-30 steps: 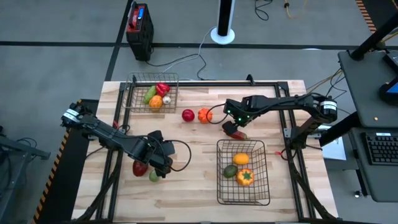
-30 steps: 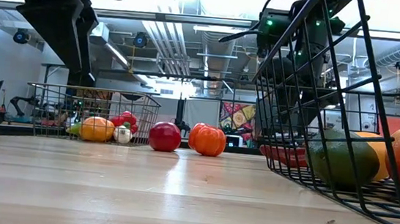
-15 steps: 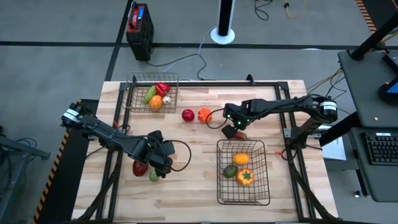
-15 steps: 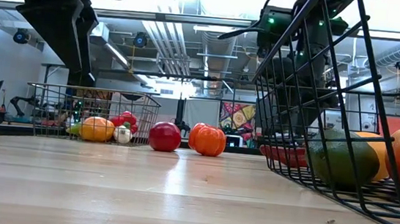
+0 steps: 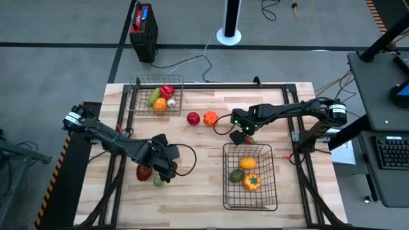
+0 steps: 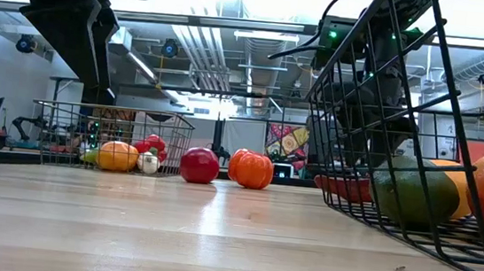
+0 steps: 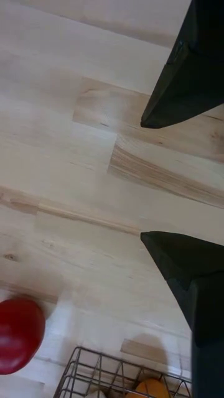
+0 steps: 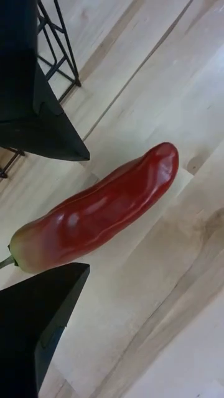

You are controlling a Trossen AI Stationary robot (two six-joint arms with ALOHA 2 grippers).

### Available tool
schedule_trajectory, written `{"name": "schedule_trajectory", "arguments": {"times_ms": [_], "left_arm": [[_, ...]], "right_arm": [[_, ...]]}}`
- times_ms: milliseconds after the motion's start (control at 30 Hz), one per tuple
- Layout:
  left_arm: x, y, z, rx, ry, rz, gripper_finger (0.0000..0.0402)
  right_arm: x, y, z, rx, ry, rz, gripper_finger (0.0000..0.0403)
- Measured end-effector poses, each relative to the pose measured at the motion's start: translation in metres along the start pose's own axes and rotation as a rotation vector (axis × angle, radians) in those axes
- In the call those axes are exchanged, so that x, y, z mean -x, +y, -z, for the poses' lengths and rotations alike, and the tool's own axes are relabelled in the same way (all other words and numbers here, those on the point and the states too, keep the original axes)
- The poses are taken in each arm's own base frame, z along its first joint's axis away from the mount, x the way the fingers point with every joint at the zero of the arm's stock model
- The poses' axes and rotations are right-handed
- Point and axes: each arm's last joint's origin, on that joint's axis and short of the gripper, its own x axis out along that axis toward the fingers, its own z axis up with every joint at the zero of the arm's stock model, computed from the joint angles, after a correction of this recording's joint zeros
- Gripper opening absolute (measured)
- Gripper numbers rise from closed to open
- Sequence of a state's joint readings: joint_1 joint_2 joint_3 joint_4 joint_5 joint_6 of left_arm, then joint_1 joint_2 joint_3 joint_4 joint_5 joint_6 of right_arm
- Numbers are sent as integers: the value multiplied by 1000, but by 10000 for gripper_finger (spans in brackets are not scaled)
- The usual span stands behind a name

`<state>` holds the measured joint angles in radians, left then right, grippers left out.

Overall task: Sort produce into baskets
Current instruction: Put the red chili pepper into the gold wire basket

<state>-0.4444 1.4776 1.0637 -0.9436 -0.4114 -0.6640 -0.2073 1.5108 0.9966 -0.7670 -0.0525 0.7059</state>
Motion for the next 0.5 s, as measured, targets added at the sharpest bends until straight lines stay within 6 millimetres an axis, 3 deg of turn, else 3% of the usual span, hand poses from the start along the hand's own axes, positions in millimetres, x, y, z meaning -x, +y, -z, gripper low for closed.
{"name": "schedule_trajectory", "arguments": {"times_ms": [500], "left_arm": [[0, 0, 0, 0, 0, 0, 266]], "right_arm": [[0, 1, -2, 87, -17, -11, 278]]}}
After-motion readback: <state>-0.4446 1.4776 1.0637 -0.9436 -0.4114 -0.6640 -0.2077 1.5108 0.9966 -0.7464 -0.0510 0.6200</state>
